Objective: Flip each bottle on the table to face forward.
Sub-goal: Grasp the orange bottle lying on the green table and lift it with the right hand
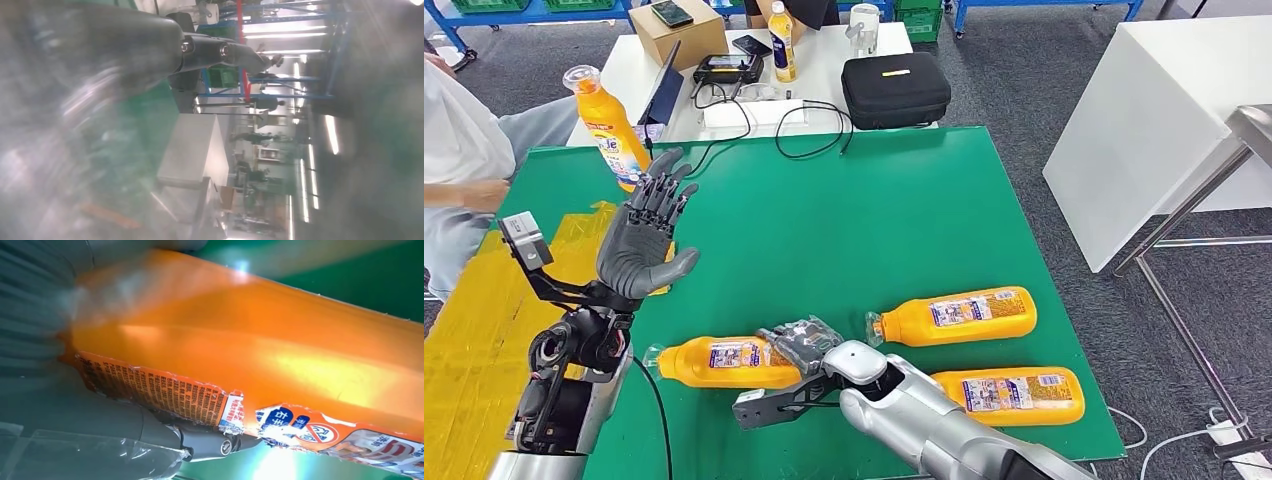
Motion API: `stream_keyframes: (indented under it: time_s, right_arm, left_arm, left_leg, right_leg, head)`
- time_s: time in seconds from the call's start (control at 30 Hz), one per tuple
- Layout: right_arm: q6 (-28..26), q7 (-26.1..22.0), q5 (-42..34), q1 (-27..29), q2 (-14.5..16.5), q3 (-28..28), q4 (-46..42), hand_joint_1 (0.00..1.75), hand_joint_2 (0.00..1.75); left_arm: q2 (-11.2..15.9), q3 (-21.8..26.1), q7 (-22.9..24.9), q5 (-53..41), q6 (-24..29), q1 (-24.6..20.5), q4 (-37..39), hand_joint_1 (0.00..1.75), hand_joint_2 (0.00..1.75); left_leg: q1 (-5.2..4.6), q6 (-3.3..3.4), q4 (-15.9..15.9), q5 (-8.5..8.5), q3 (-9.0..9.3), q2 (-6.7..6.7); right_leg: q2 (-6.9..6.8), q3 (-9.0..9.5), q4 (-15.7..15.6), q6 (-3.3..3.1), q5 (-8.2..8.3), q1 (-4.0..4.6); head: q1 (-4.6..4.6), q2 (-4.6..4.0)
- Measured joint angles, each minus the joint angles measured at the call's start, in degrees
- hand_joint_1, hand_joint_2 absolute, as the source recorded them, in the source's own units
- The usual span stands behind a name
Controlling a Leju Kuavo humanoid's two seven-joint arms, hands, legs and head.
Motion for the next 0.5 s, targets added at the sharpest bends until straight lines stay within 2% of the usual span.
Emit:
stream_keyframes:
  time_s: [0.27, 0.5]
  right_arm:
    - [-1.8, 0.4, -0.5, 0.3, 0.1, -0.5, 0.1, 1.75, 1.75]
    - [-7.9, 0.9, -2.8, 2.4, 0.1, -3.5, -0.2, 1.75, 1.75]
  left_arm:
    - [0.0, 0.0, -0.1, 0.0, 0.0, 0.0, 0.0, 0.0, 1.75]
    - [-0.1, -0.1, -0.1, 0.1, 0.1, 0.1, 0.0, 0.0, 1.75]
  left_leg:
    - [0.0, -0.02, 0.0, 0.02, -0.02, 0.0]
    - [0.0, -0.02, 0.0, 0.02, -0.07, -0.02]
  right_leg:
    - [0.0, 0.0, 0.0, 0.01, 0.01, -0.01]
    - [-0.02, -0.01, 0.0, 0.01, 0.0, 0.0]
  head:
    - [0.0, 0.0]
    - [0.0, 0.0]
